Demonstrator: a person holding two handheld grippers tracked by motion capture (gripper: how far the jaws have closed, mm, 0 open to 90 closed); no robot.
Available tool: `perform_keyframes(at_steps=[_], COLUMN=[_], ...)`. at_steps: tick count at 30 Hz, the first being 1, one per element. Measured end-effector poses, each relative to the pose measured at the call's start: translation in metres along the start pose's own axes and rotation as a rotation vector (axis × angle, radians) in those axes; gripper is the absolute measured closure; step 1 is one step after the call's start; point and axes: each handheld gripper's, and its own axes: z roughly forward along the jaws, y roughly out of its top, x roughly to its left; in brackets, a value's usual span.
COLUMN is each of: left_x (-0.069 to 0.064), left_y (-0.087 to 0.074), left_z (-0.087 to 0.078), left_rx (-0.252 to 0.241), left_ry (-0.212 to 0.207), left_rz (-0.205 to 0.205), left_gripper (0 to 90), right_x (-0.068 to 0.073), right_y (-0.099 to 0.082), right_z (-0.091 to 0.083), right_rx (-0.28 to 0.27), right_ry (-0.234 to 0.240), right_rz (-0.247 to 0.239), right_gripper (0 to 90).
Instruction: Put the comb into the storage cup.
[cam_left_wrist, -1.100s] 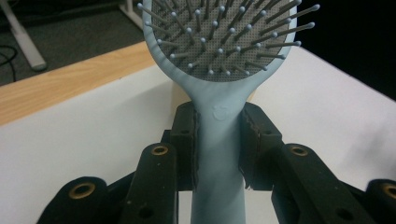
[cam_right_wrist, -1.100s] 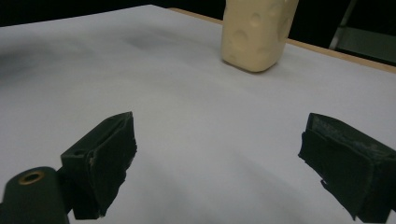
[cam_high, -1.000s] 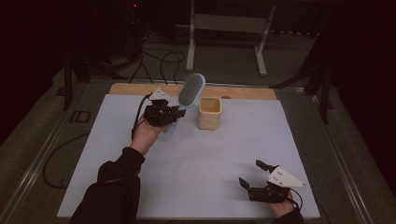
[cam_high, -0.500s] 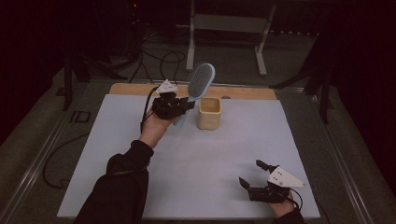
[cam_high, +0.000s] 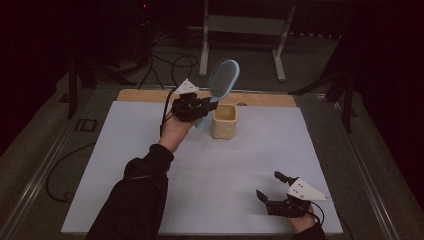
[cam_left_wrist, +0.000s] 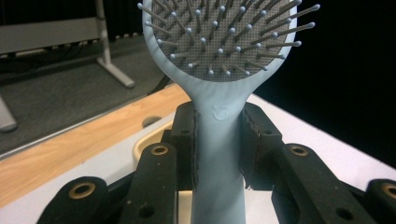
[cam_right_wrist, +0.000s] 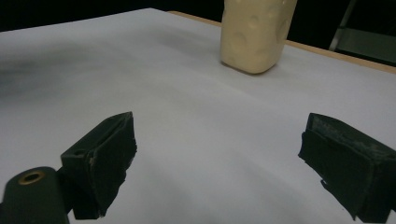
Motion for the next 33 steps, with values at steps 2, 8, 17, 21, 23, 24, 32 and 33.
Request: perform_keyframes(at_steps=[2, 8, 17, 21, 23, 24, 32, 33], left_x=[0.000, 0.000, -0.003, -0.003, -0.003, -0.003, 0.006, 0.006], left_y=[0.002, 0.009, 0.014, 0.015, 0.015, 0.015, 0.018, 0.018], left_z=[0.003, 0.015, 0.032, 0.041, 0.045, 0.047, 0.059, 0.061], left_rx=[-0.020, -0.063, -0.092, -0.128, -0.136, -0.141, -0.214, -0.221], left_ry=[-0.006, -0.020, -0.039, -0.051, -0.041, -0.042, -0.062, -0.056], left_rz=[0.000, -0.005, 0.007, -0.011, -0.006, -0.007, -0.006, -0.003], left_gripper=[69.9, 69.9, 69.9, 69.9, 69.9, 69.9, 69.9, 69.9], right_x=[0.000, 0.000, -0.001, -0.001, 0.000, 0.000, -0.001, -0.002], right_y=[0.000, 0.000, 0.000, 0.000, 0.000, 0.000, -0.001, -0.001], right_z=[0.000, -0.001, -0.001, -0.001, -0.001, -0.001, -0.002, -0.002], right_rx=[-0.001, -0.007, -0.012, -0.012, -0.013, -0.014, -0.017, -0.018], right_ry=[-0.002, 0.001, 0.005, 0.008, 0.008, 0.009, 0.010, 0.010], right_rz=[0.002, 0.002, 0.009, 0.012, 0.011, 0.011, 0.020, 0.020], right_gripper=[10.0, 10.0, 10.0, 10.0, 10.0, 10.0, 10.0, 10.0])
